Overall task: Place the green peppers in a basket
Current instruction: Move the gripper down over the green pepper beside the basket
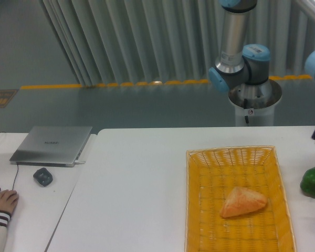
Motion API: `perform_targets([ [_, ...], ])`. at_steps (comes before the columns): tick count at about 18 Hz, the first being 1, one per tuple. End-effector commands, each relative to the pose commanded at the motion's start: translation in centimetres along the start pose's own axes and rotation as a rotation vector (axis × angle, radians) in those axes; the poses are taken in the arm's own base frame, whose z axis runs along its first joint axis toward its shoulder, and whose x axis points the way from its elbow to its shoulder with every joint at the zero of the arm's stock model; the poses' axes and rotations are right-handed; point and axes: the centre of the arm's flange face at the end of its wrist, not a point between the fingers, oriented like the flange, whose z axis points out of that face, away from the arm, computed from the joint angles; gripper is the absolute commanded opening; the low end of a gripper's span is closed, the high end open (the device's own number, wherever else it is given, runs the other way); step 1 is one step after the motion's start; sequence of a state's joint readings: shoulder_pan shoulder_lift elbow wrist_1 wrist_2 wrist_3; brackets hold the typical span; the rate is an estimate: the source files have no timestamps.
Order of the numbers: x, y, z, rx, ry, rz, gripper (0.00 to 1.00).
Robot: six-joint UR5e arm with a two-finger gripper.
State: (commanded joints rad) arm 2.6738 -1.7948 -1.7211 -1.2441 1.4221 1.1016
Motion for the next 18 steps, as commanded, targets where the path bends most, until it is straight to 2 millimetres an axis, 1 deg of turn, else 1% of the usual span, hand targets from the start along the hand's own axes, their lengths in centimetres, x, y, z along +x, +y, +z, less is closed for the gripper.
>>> perform_targets([
  [2,0.8,-1.0,0.2,0.005,0.003,-0.015,1.0],
  [4,1.0,-1.4,0.4,0.004,0.002,-0.014,1.0],
  [7,0.7,-1.3,0.7,0.003,0.003,-0.015,1.0],
  [14,0.0,-0.9,0.3,0.006,-0.008,-0.025,1.0],
  [18,-1.0,-1.1,1.5,0.002,-0.007,-0.022,1.0],
])
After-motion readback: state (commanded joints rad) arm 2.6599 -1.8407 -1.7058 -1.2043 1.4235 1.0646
